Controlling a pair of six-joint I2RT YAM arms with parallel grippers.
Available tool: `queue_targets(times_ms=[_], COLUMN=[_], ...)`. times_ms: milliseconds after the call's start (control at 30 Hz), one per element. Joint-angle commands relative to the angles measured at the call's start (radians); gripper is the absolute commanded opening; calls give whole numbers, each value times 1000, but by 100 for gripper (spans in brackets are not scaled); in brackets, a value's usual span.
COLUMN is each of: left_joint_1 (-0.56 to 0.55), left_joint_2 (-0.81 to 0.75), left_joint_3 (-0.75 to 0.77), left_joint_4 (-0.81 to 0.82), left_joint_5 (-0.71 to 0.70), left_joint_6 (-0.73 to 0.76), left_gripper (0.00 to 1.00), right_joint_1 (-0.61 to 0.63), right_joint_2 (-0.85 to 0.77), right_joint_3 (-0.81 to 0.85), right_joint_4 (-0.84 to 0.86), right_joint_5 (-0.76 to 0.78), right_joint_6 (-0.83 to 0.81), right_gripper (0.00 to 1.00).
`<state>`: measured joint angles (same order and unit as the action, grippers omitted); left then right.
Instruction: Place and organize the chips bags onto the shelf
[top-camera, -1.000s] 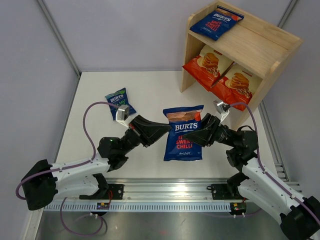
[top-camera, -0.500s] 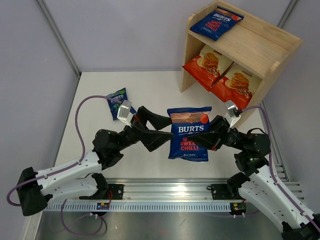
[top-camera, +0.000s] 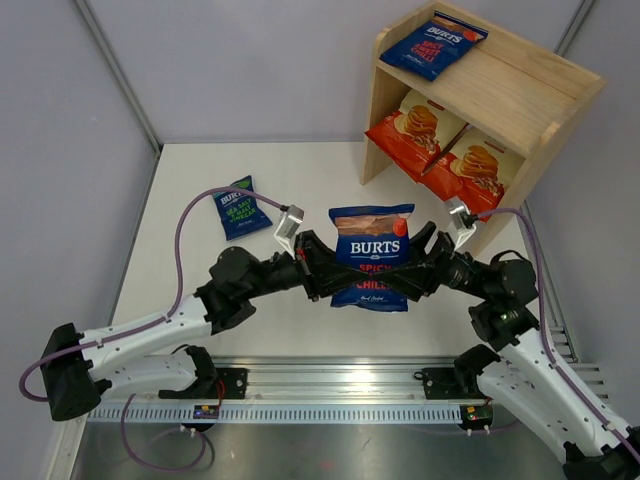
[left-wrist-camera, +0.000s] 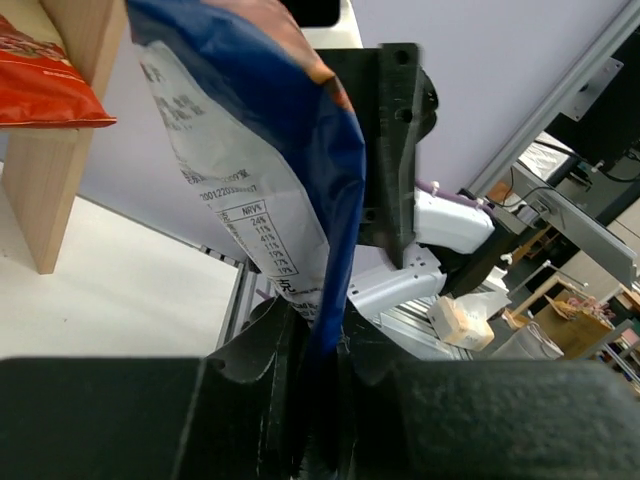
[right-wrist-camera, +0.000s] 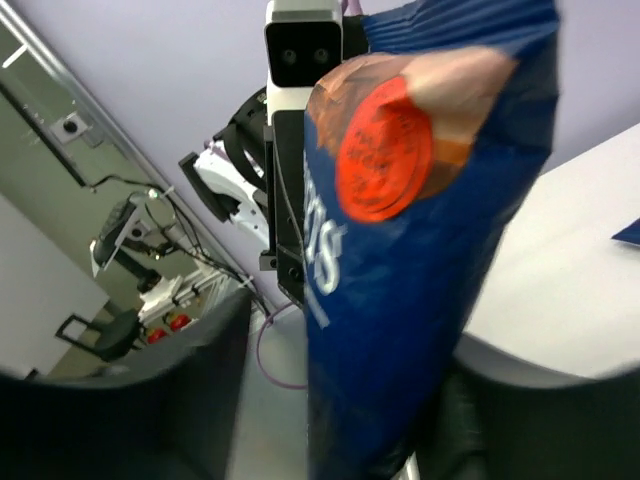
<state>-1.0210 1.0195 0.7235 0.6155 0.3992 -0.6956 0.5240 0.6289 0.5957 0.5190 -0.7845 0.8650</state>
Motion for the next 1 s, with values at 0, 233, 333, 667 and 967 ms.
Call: queue_targets(times_ms=[0, 233, 333, 667, 967], left_joint_1=[-2, -1, -1, -1, 7], left_joint_2=[-39, -50, -16, 85, 59], left_joint_3=[47, 70, 99, 160, 129], left_joint_4=[13, 85, 112, 144, 110], left_joint_5=[-69, -109, -89, -14, -29], left_joint_6=[24, -1, -31, -87, -27], left_gripper=[17, 12, 11, 11, 57], right_joint_1=[5, 5, 4, 5, 5], right_joint_2=[-63, -110, -97, -84, -156], right_joint_3=[36, -76, -99, -89, 22], right_joint_4=[-135, -16, 62, 124, -117], right_joint_5=[89, 97, 84, 116, 195], right_joint_6=[-80, 40, 98, 143, -35], right_gripper=[70, 78, 69, 32, 8])
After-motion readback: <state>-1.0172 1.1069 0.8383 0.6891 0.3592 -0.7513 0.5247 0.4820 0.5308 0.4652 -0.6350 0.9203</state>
